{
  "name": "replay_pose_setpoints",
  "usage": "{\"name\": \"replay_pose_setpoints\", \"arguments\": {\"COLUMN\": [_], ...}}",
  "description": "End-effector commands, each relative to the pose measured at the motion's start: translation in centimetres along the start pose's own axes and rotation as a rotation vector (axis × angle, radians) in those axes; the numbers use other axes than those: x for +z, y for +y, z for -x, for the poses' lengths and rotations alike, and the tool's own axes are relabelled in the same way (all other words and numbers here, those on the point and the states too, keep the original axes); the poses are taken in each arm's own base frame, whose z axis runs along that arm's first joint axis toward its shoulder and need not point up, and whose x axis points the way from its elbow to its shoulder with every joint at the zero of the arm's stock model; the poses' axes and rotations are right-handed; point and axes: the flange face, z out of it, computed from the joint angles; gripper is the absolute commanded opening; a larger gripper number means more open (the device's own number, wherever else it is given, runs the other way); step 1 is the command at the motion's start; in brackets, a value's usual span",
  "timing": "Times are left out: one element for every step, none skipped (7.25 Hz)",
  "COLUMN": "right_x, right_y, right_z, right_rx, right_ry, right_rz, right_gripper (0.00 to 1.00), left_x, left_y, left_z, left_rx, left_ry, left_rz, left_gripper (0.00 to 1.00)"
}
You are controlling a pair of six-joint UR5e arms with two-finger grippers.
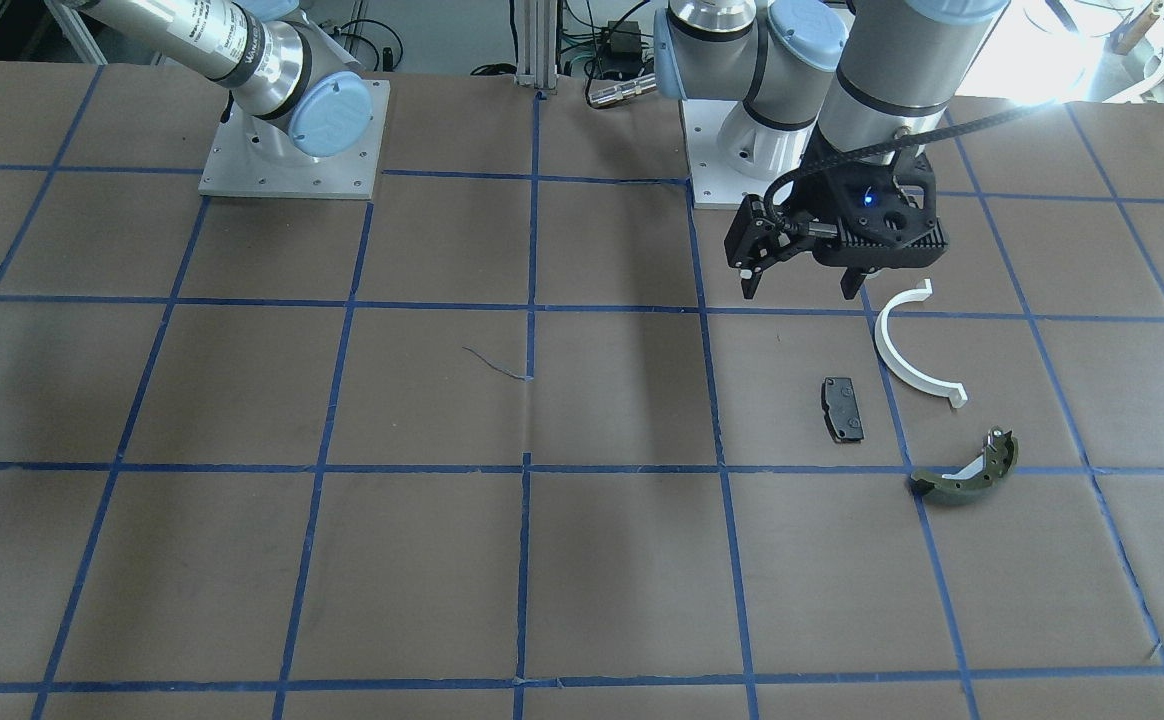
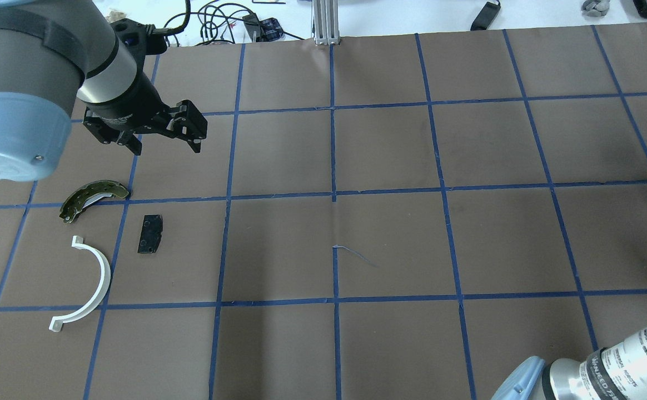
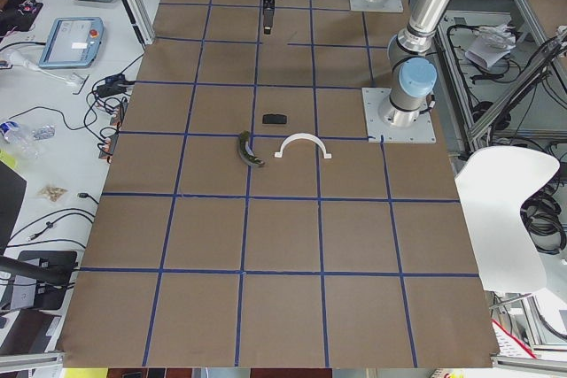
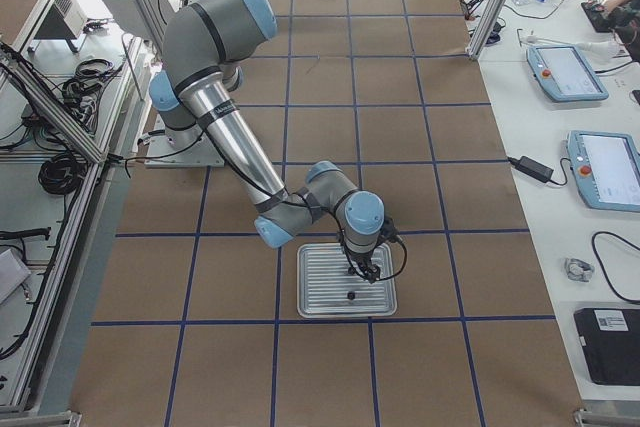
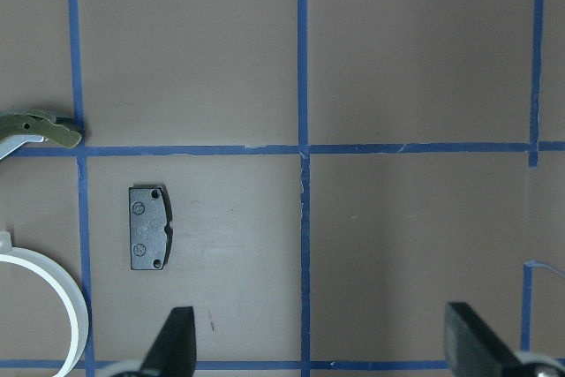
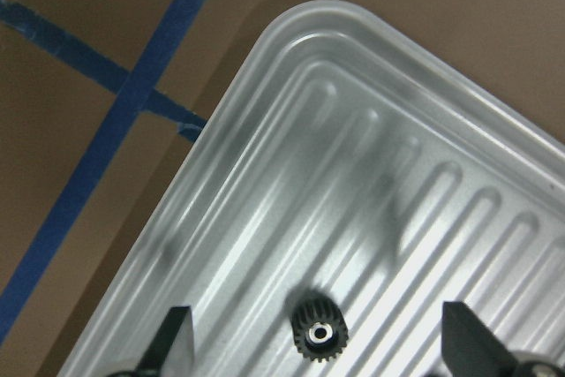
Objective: Place bearing gear from tray to pile
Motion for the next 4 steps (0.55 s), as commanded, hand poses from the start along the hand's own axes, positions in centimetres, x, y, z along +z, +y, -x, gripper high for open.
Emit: {"name": "replay_pose_setpoints", "arguments": {"right_x": [0.49, 0.72, 1.02, 1.19], "right_y": [1.06, 1.15, 1.29, 1.29], "right_z": [-0.36, -0.28, -0.38, -0.33], "right_rx": [0.018, 0.019, 0.022, 0.025], "right_ry": [-0.009, -0.014, -0.018, -0.021], "right_rz": [0.000, -0.003, 0.002, 0.003], "right_gripper": [0.88, 0.81, 0.81, 0.81], "left_x": [0.00, 0.08, 0.00, 0.00], "left_y": [0.00, -0.04, 0.00, 0.00], "left_z": [-0.01, -0.01, -0.01, -0.01], "left_rx": [0.000, 0.002, 0.002, 0.002], "left_ry": [0.001, 0.001, 0.001, 0.001], "left_rz": [0.000, 0.002, 0.000, 0.000], "left_gripper": [1.00, 1.00, 1.00, 1.00]}}
